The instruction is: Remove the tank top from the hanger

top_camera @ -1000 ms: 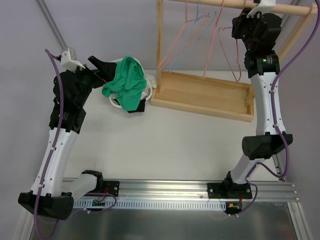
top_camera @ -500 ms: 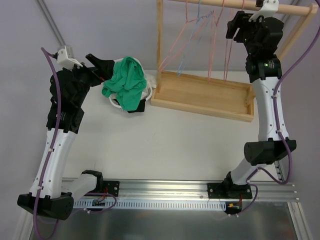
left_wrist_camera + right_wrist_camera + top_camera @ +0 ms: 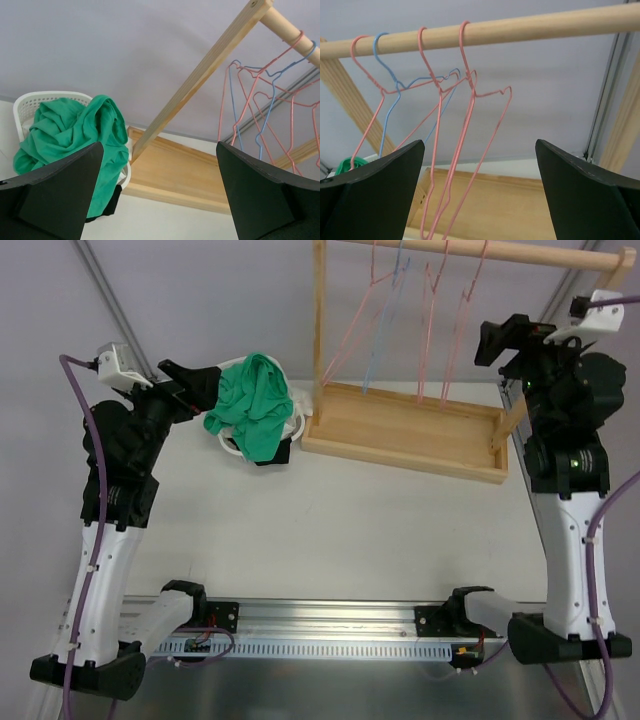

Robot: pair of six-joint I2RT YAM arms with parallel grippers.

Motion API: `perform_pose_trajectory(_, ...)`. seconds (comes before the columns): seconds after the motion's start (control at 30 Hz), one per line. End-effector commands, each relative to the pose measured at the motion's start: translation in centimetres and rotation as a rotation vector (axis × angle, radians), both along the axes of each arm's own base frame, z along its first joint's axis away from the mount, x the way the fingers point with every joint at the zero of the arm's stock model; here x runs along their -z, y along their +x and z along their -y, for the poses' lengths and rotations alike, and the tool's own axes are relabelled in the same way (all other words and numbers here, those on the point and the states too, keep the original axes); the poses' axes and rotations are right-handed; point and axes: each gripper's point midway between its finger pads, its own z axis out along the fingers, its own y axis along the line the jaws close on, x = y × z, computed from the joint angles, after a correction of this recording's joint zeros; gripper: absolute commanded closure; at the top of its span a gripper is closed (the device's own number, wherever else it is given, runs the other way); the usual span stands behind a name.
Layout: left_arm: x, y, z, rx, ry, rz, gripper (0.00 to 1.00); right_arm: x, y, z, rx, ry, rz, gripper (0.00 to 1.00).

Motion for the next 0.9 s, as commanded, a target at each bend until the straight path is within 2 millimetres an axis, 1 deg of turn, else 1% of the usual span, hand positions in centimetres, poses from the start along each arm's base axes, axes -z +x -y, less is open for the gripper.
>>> perform_pose_trajectory(0.0, -0.7, -1.5, 0.7, 0.046, -0.01, 0.044, 0.01, -0.6, -4.0, 0.1, -0.013, 0.082, 0.048, 0.01)
perform_pose_trajectory(0.03, -0.7, -1.7, 0.7, 0.048, -0.013, 0.045, 0.01, 0.9, -4.3, 0.0, -0.02, 0.096, 0.015, 0.01)
perform_pose_trajectory(0.07, -0.7, -2.1, 0.7, 0.047, -0.018, 0.05, 0.01, 1.6, -5.0, 0.0, -0.02, 0.109, 0.0, 0.01)
perform_pose_trajectory(0.1, -0.1, -2.1, 0.7, 0.048, -0.019, 0.037, 0.01, 1.3, -6.8, 0.2, -0.025, 0.118, 0.022, 0.01)
perform_pose_trajectory(0.13, -0.1, -2.4, 0.8, 0.057, -0.02, 0.042, 0.01, 1.8, -7.5, 0.1, -0.035, 0.132, 0.017, 0.01)
perform_pose_trajectory(0.17, -0.2, -3.0, 0.8, 0.064, -0.024, 0.052, 0.01, 3.4, -7.7, 0.0, -0.037, 0.135, -0.018, 0.01)
perform_pose_trajectory(0.2, 0.3, -3.0, 0.9, 0.066, -0.028, 0.04, 0.01, 3.7, -8.3, 0.0, -0.038, 0.163, -0.023, 0.01)
perform_pose_trajectory(0.23, 0.5, -3.2, 0.8, 0.061, -0.039, 0.037, 0.01, 3.6, -9.7, 0.1, -0.042, 0.177, -0.011, 0.01)
perform_pose_trajectory(0.27, 0.5, -3.7, 0.7, 0.06, -0.072, 0.037, 0.01, 4.8, -10.1, 0.1, -0.043, 0.193, -0.051, 0.01)
perform_pose_trajectory(0.3, 1.5, -3.6, 0.5, 0.048, -0.097, 0.012, 0.01, 5.3, -10.6, 0.2, -0.036, 0.203, -0.066, 0.01)
perform_pose_trajectory(0.33, 1.7, -3.8, 0.5, 0.048, -0.109, 0.008, 0.01, 5.4, -11.5, 0.5, -0.024, 0.214, -0.068, 0.01)
perform_pose_trajectory(0.37, 1.9, -4.1, 0.6, 0.054, -0.123, 0.004, 0.01, 6.7, -11.9, 0.7, -0.006, 0.223, -0.12, 0.01)
perform_pose_trajectory(0.4, 2.5, -4.1, 0.8, 0.067, -0.119, -0.006, 0.01, 7.0, -12.3, 1.1, 0.014, 0.236, -0.135, 0.01)
perform_pose_trajectory(0.43, 2.9, -4.2, 1.1, 0.081, -0.112, -0.016, 0.01, 7.5, -12.7, 1.9, 0.061, 0.253, -0.156, 0.01)
perform_pose_trajectory(0.47, 3.3, -4.4, 1.5, 0.106, -0.114, -0.024, 0.01, 9.0, -13.2, 2.2, 0.084, 0.254, -0.219, 0.01)
perform_pose_trajectory(0.5, 4.1, -4.4, 1.7, 0.116, -0.116, -0.044, 0.01, 9.2, -13.7, 2.4, 0.097, 0.275, -0.235, 0.01)
perform_pose_trajectory(0.53, 4.6, -4.5, 1.8, 0.125, -0.118, -0.058, 0.01, 10.0, -14.0, 3.0, 0.139, 0.289, -0.261, 0.01)
perform_pose_trajectory(0.57, 4.8, -4.9, 2.1, 0.145, -0.132, -0.063, 0.01, 11.1, -14.8, 3.3, 0.157, 0.297, -0.297, 0.01)
perform_pose_trajectory(0.6, 5.8, -4.9, 2.3, 0.149, -0.14, -0.086, 0.01, 11.6, -15.2, 3.2, 0.155, 0.303, -0.306, 0.01)
perform_pose_trajectory(0.63, 6.4, -5.0, 2.4, 0.157, -0.158, -0.102, 0.01, 13.0, -15.2, 2.9, 0.142, 0.3, -0.337, 0.01)
perform_pose_trajectory(0.67, 6.7, -5.4, 2.6, 0.168, -0.193, -0.116, 0.01, 13.2, -16.1, 2.8, 0.128, 0.308, -0.318, 0.01)
perform_pose_trajectory(0.7, 7.9, -5.6, 3.1, 0.192, -0.198, -0.142, 0.01, 13.7, -16.5, 2.6, 0.117, 0.308, -0.322, 0.01)
perform_pose_trajectory(0.73, 8.3, -5.8, 3.2, 0.204, -0.203, -0.151, 0.01, 15.0, -16.4, 2.2, 0.099, 0.313, -0.35, 0.01)
perform_pose_trajectory(0.77, 8.7, -6.0, 3.4, 0.215, -0.215, -0.164, 0.01, 15.5, -16.7, 1.8, 0.078, 0.312, -0.356, 0.01)
perform_pose_trajectory(0.8, 9.6, -6.4, 3.5, 0.22, -0.219, -0.177, 0.01, 15.6, -17.5, 1.7, 0.059, 0.315, -0.338, 0.01)
perform_pose_trajectory(0.83, 10.1, -6.6, 3.5, 0.221, -0.225, -0.185, 0.01, 16.0, -17.8, 1.0, 0.021, 0.31, -0.344, 0.01)
perform_pose_trajectory(0.87, 10.1, -7.2, 3.4, 0.223, -0.234, -0.178, 0.01, 17.1, -17.9, 0.8, 0.01, 0.309, -0.368, 0.01)
